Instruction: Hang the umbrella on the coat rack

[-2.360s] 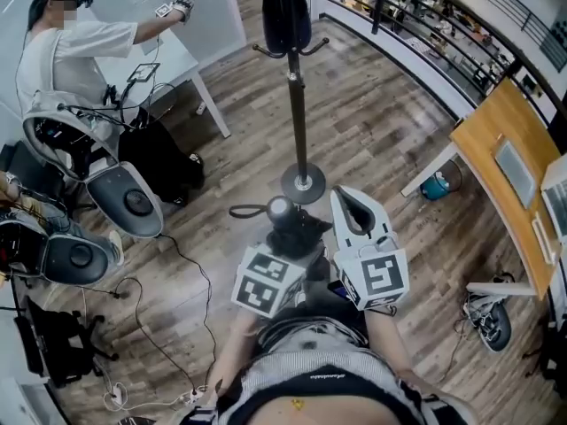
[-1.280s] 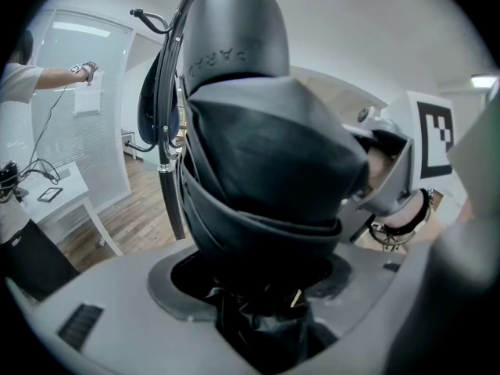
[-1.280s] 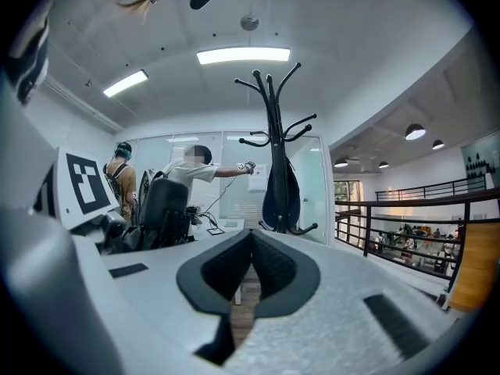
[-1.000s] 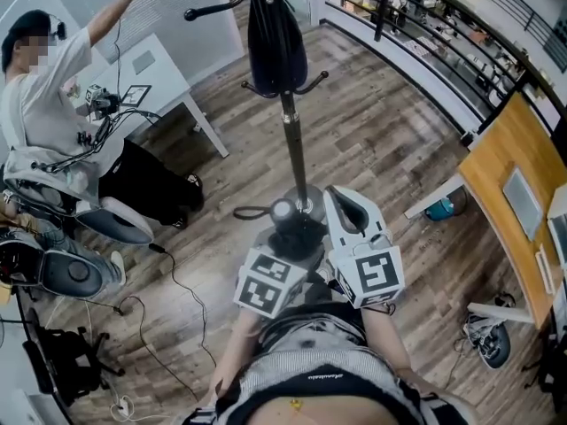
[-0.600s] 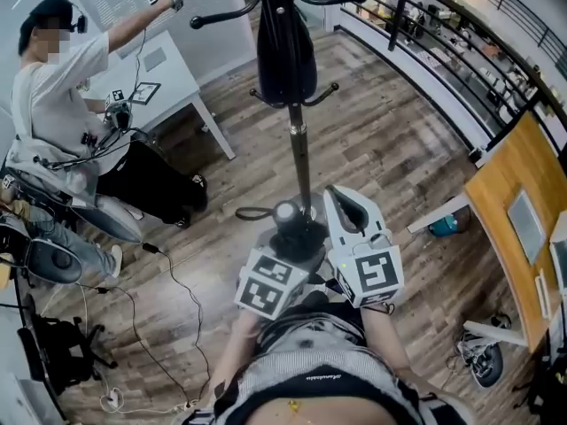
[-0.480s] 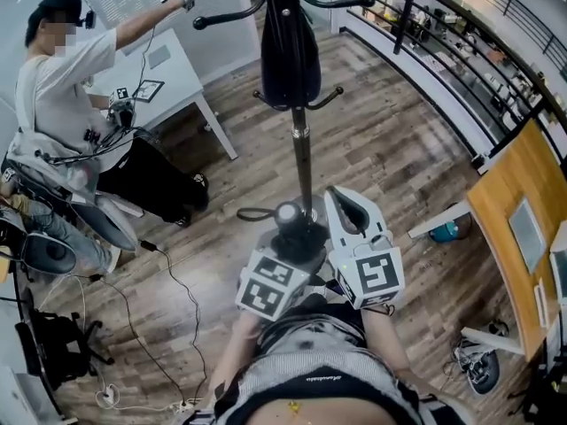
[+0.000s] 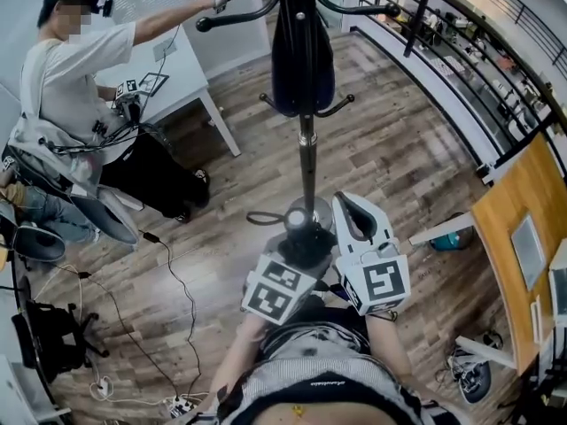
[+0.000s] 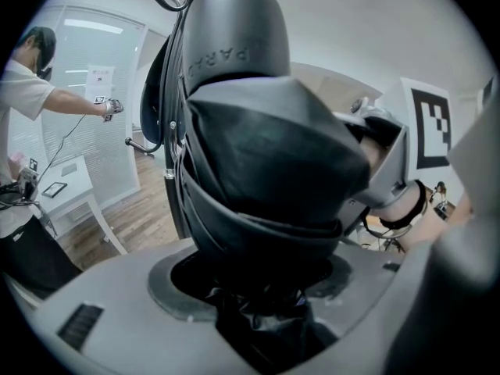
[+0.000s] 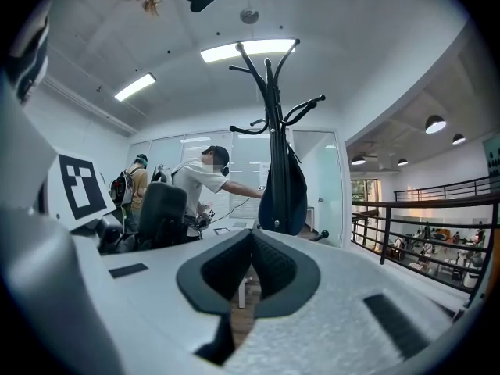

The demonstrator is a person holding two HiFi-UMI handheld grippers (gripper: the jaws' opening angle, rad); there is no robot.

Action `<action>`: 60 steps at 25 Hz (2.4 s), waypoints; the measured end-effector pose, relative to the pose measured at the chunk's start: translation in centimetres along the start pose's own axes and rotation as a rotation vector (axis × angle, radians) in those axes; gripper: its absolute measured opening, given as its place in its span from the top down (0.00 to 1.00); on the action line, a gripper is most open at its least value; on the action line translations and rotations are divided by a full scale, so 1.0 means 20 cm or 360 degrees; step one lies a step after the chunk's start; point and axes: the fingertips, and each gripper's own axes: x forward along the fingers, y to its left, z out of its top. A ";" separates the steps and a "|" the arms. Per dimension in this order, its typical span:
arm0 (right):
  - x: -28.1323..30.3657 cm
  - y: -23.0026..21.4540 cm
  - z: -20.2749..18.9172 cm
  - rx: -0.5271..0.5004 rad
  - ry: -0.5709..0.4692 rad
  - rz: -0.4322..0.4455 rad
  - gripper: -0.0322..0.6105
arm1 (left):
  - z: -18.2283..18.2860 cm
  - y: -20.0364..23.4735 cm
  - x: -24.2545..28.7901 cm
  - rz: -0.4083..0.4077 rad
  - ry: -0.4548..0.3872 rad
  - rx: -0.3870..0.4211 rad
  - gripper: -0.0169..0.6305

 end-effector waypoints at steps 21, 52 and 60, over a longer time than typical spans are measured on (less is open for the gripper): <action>0.25 -0.16 0.00 -0.0031 0.0070 -0.0225 0.94 | 0.11 0.20 0.18 -0.0226 0.0061 0.0129 0.56; 0.37 -0.15 -0.08 0.0013 0.0094 -0.0543 0.94 | 0.00 0.35 0.27 -0.0472 0.0184 0.0418 0.56; 0.36 -0.16 -0.08 -0.0003 0.0110 -0.0558 0.94 | -0.02 0.35 0.29 -0.0479 0.0203 0.0418 0.56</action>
